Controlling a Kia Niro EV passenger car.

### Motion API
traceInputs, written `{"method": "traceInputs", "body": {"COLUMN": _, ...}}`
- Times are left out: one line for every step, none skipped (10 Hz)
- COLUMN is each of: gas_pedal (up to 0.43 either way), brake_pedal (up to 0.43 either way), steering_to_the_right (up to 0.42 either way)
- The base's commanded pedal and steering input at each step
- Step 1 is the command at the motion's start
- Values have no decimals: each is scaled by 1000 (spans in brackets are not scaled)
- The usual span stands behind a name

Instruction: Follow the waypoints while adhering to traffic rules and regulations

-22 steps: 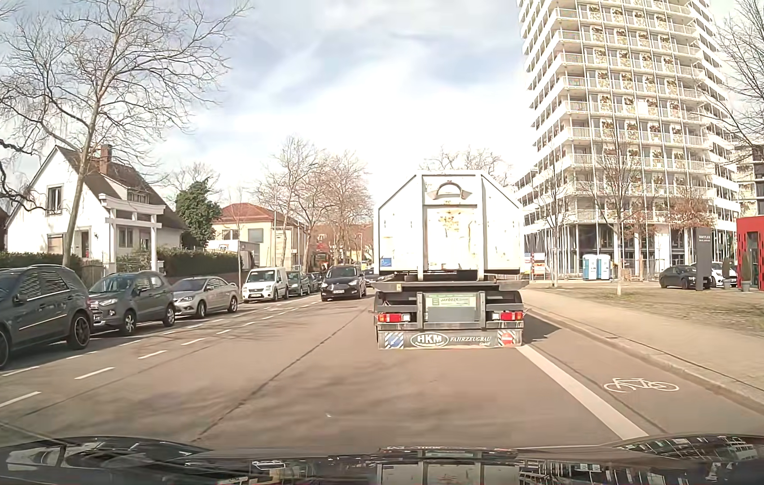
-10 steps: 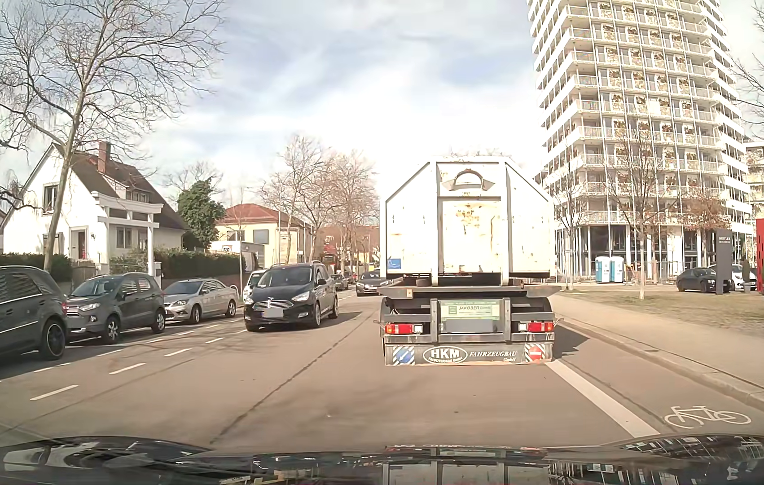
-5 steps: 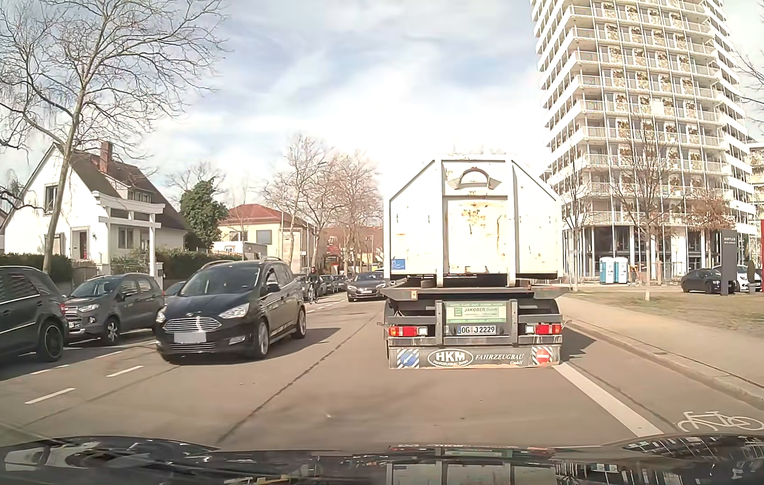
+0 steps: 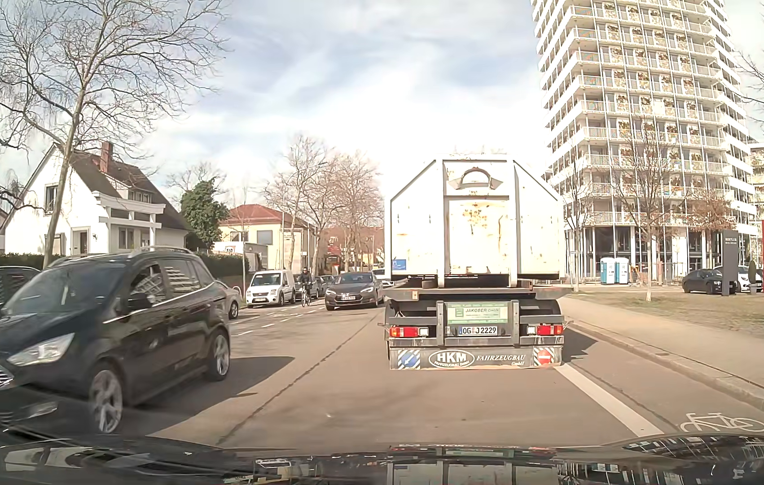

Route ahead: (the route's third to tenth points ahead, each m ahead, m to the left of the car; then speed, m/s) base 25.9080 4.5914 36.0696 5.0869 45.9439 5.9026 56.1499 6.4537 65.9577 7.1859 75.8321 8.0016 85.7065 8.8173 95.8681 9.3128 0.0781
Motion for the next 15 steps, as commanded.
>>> {"method": "traceInputs", "body": {"gas_pedal": 0, "brake_pedal": 207, "steering_to_the_right": -135}}
{"method": "traceInputs", "body": {"gas_pedal": 0, "brake_pedal": 220, "steering_to_the_right": -135}}
{"method": "traceInputs", "body": {"gas_pedal": 0, "brake_pedal": 232, "steering_to_the_right": -135}}
{"method": "traceInputs", "body": {"gas_pedal": 0, "brake_pedal": 226, "steering_to_the_right": -133}}
{"method": "traceInputs", "body": {"gas_pedal": 0, "brake_pedal": 232, "steering_to_the_right": -131}}
{"method": "traceInputs", "body": {"gas_pedal": 0, "brake_pedal": 232, "steering_to_the_right": -131}}
{"method": "traceInputs", "body": {"gas_pedal": 0, "brake_pedal": 232, "steering_to_the_right": -131}}
{"method": "traceInputs", "body": {"gas_pedal": 0, "brake_pedal": 232, "steering_to_the_right": -130}}
{"method": "traceInputs", "body": {"gas_pedal": 0, "brake_pedal": 232, "steering_to_the_right": -131}}
{"method": "traceInputs", "body": {"gas_pedal": 0, "brake_pedal": 232, "steering_to_the_right": -131}}
{"method": "traceInputs", "body": {"gas_pedal": 0, "brake_pedal": 232, "steering_to_the_right": -131}}
{"method": "traceInputs", "body": {"gas_pedal": 0, "brake_pedal": 232, "steering_to_the_right": -131}}
{"method": "traceInputs", "body": {"gas_pedal": 0, "brake_pedal": 232, "steering_to_the_right": -131}}
{"method": "traceInputs", "body": {"gas_pedal": 0, "brake_pedal": 232, "steering_to_the_right": -131}}
{"method": "traceInputs", "body": {"gas_pedal": 0, "brake_pedal": 232, "steering_to_the_right": -131}}
